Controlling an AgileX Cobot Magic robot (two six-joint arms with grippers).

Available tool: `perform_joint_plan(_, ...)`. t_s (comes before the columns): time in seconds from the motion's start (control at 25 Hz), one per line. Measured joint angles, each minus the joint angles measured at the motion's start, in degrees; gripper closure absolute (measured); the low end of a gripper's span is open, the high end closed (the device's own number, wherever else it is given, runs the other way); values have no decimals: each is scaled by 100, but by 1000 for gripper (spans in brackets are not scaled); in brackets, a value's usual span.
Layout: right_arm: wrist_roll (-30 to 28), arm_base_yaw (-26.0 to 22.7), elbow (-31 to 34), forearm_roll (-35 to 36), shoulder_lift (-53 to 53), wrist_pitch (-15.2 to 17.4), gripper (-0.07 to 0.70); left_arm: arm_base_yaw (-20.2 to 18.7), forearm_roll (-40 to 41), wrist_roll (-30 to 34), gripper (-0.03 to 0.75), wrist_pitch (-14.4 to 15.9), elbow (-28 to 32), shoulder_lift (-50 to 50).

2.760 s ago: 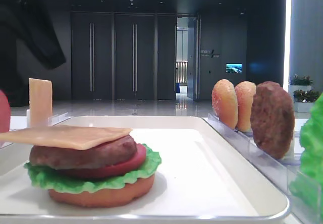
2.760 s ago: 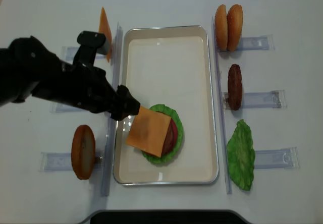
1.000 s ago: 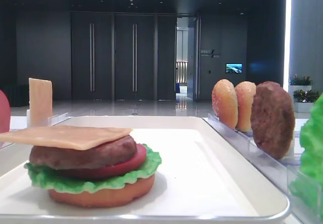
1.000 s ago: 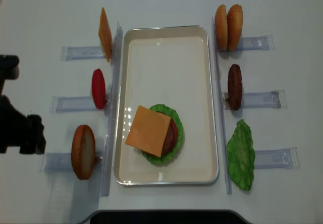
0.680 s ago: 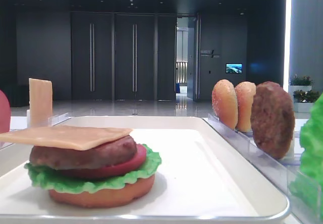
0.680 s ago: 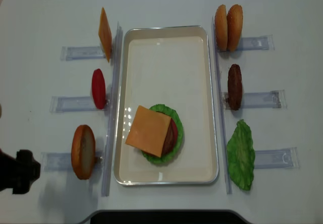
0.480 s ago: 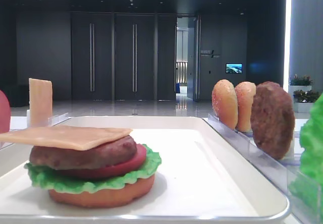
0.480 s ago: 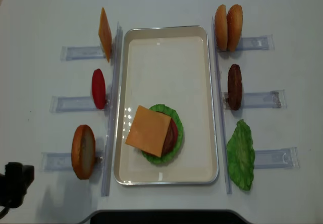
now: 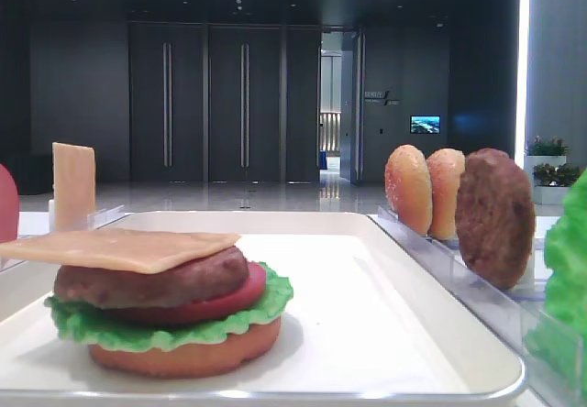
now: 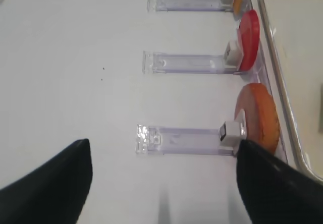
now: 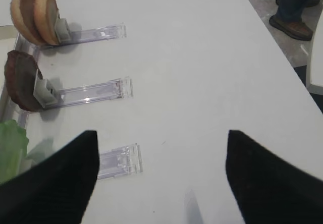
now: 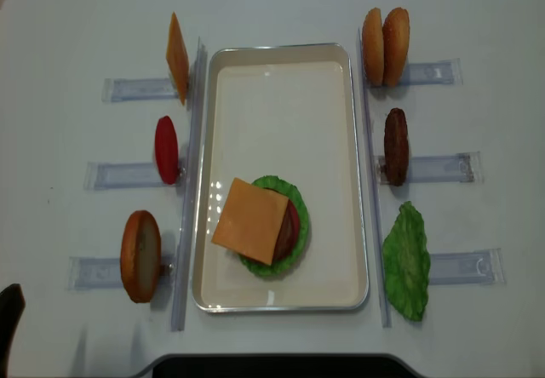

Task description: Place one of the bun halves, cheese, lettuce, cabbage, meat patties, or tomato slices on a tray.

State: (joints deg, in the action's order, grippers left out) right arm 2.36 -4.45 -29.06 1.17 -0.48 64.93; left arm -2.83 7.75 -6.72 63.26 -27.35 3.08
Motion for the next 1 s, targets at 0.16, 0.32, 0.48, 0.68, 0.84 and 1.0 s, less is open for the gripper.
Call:
perform_joint_plan(0.16, 0, 0, 0, 0, 0, 0, 132, 0, 0, 0, 24, 34, 0, -393)
perform_joint_plan(0.32, 0, 0, 0, 0, 0, 0, 132, 0, -9, 0, 24, 34, 0, -392)
perform_joint_plan(0.48, 0, 0, 0, 0, 0, 0, 132, 0, -20, 0, 24, 34, 0, -392)
perform_joint_plan(0.68, 0, 0, 0, 0, 0, 0, 132, 0, -20, 0, 24, 34, 0, -392)
perform_joint_plan(0.84, 0, 0, 0, 0, 0, 0, 132, 0, -22, 0, 24, 39, 0, -392)
perform_joint_plan(1.0, 0, 0, 0, 0, 0, 0, 132, 0, -22, 0, 24, 39, 0, -392)
